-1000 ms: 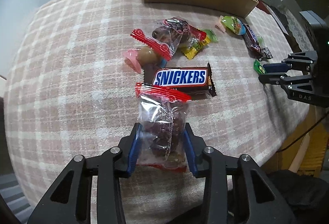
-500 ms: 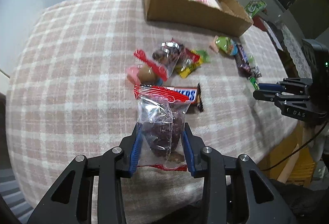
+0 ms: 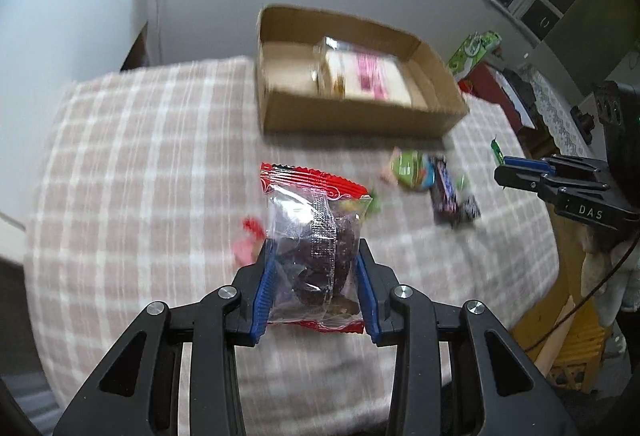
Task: Organize snacks
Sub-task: 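Carry the chocolate bag with the left gripper into the box while the right gripper drops the green candy there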
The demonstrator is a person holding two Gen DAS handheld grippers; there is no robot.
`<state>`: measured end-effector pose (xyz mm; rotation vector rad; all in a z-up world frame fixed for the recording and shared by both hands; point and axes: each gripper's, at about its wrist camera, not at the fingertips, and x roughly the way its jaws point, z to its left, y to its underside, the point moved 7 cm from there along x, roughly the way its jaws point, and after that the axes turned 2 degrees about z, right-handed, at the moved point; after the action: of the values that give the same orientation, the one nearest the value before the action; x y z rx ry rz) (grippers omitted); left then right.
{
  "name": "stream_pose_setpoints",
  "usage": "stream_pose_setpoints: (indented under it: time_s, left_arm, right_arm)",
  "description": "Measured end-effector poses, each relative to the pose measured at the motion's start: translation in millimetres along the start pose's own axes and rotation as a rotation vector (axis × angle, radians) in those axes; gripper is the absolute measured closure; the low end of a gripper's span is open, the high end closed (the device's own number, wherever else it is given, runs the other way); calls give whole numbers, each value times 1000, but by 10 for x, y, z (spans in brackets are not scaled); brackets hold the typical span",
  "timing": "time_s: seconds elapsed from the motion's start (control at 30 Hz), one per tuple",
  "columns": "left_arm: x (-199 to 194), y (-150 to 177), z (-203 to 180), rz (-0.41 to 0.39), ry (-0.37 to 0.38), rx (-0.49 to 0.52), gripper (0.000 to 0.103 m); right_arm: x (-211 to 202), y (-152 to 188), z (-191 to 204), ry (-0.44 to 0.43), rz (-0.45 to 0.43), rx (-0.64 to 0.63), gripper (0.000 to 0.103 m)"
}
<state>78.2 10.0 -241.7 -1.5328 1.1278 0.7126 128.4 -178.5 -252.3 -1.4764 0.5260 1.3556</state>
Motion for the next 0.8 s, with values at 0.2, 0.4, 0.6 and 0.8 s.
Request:
stream_pose_setpoints:
  time_s: [0.2,0.4,0.6,0.8]
  left_arm:
    - [42,-498,2,-56,-2,16,68]
    - [138,-877,58,-81,-6,9,68]
    - [310,-1157,27,-67,-5,14,68]
    - [499,-1300,10,-38,-12,19,68]
  right_arm:
    - [-96,-427,-168,30,-52,8,78]
    - [-36,-736,-351,48,-66,32,78]
    - [82,-938,-494,62,-57,57,78]
    - [287,-1077,-618,72,-36,77,78]
